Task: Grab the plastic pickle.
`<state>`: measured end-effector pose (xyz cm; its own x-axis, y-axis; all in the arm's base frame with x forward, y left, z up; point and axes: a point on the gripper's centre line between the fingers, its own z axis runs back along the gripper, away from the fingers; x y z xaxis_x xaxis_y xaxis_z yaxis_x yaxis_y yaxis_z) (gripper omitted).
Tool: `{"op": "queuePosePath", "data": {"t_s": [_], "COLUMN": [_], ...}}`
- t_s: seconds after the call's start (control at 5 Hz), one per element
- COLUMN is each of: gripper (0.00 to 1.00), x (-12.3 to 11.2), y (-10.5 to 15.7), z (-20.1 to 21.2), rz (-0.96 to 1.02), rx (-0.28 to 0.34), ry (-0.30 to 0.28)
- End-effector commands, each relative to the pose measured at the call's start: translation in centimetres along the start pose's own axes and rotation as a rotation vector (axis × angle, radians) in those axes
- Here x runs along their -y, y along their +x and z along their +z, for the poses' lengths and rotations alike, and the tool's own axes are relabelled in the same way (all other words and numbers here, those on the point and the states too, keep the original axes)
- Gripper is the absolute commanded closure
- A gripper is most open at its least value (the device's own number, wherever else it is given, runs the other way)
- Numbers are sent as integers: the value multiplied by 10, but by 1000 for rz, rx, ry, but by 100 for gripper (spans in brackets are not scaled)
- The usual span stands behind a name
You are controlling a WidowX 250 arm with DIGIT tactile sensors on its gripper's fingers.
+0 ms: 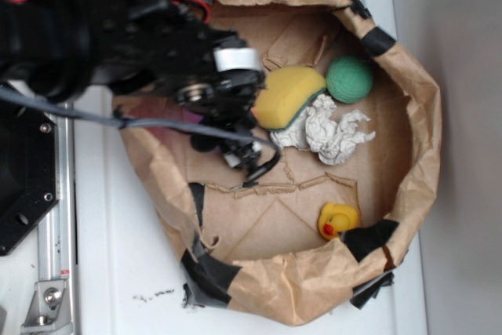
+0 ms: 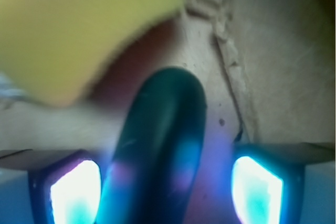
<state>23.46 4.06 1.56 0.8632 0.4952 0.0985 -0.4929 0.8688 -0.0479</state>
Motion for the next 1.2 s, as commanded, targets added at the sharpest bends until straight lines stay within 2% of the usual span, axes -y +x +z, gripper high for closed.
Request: {"op": "queuePosePath", "data": {"t_s": [0.0,0.2,0.4,0.6,0.8,1.0], "gripper": [100,100,100,100,100,100], "x": [-9,-7,1,17,37,64], "y": [0,2,13,28,35,38], "z": [11,17,36,73,117,143], "rz": [27,2,-60,-182,-358,-466], "rx": [51,63,105,175,276,317], "ry": [24,18,-26,-213,-221,-145]}}
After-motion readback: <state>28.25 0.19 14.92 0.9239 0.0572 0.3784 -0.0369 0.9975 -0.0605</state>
